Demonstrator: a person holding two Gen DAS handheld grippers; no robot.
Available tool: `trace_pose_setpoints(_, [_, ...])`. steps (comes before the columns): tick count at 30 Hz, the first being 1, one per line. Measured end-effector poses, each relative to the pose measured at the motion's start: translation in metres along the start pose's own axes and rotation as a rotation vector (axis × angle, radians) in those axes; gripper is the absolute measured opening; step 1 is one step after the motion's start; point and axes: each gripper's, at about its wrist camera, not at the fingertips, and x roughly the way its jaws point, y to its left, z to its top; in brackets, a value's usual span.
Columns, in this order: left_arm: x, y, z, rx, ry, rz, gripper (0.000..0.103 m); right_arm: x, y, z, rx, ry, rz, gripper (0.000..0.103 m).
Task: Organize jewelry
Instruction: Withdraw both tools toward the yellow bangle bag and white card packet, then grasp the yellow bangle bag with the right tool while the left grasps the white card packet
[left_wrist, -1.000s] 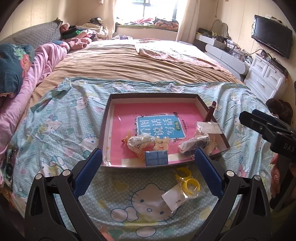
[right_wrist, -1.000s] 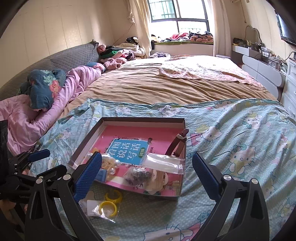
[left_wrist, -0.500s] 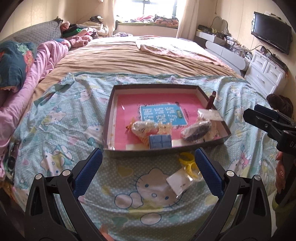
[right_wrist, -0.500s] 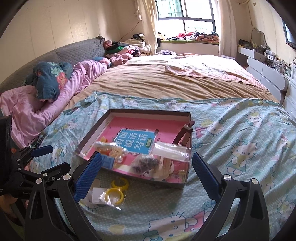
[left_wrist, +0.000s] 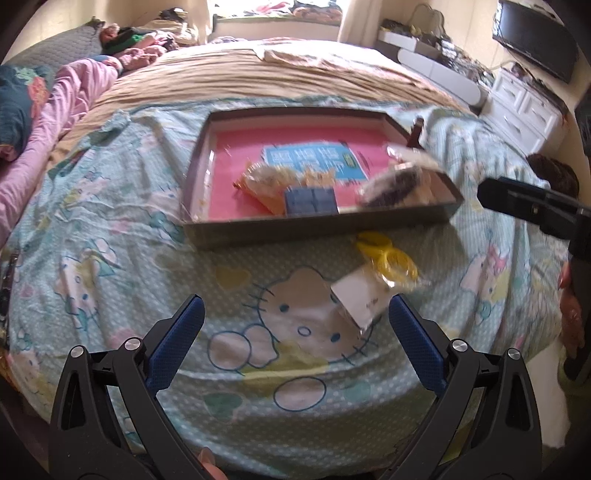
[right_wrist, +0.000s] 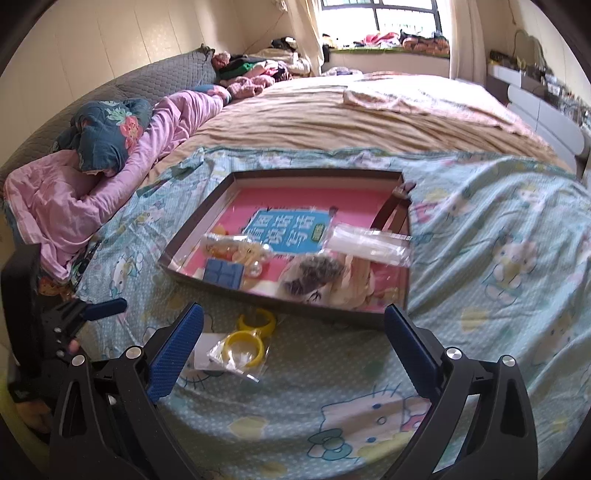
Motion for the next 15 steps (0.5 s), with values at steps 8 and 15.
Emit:
trace_pose_setpoints(8, [0.021, -0.005, -0.013, 0.044, 0.063, -0.033, 0.086, 0.033, 0.007, -0.014, 0.036, 0.116, 0.063, 0.097])
trace_pose_setpoints(15, [0.025, -0.007, -0.014, 0.055, 0.08, -0.067, 0.083, 0.067, 0.023, -0.02, 0.033, 0.209, 0.108, 0.086])
